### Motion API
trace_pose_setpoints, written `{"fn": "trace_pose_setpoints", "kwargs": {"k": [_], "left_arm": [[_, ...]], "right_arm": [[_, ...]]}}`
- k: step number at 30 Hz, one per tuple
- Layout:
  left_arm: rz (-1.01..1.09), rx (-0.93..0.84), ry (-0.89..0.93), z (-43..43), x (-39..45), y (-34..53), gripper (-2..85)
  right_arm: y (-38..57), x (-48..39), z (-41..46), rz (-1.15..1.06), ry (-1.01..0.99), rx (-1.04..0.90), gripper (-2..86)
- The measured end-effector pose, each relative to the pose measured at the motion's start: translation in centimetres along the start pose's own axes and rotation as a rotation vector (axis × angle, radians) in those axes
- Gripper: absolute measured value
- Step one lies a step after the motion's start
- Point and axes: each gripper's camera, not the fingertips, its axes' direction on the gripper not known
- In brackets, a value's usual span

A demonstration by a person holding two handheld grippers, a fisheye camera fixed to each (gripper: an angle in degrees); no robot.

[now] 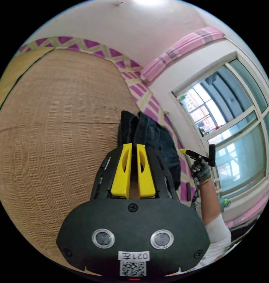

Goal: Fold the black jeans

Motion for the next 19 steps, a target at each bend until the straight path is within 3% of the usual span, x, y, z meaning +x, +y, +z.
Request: {"fn": "trace_pose_setpoints", "kwargs": {"k": [4, 8, 14, 19], "left_arm": [[0.148, 0.103, -0.047, -5.8, 0.1, 7.4, -0.1], [0.302, 0.12, -0.188, -12.4, 2.5, 16.8, 2.4], [0.196, 0.142, -0.405, -21.4, 2.3, 30.6, 0.4], [0.081, 0.182, -0.502, -28.0, 0.8, 39.6, -0.9]], "right_arm": [[4.1, -4.8, -0.8, -0.159, -0.004, 0.13, 11.6], [10.6, -16.5, 0.7, -0.513, -0.102, 0.144, 10.9], [21.8, -37.3, 8.5, -1.009, -0.386, 0.051, 9.2], [30.2, -53.4, 15.9, -1.289, -0.432, 0.054, 9.7]]}}
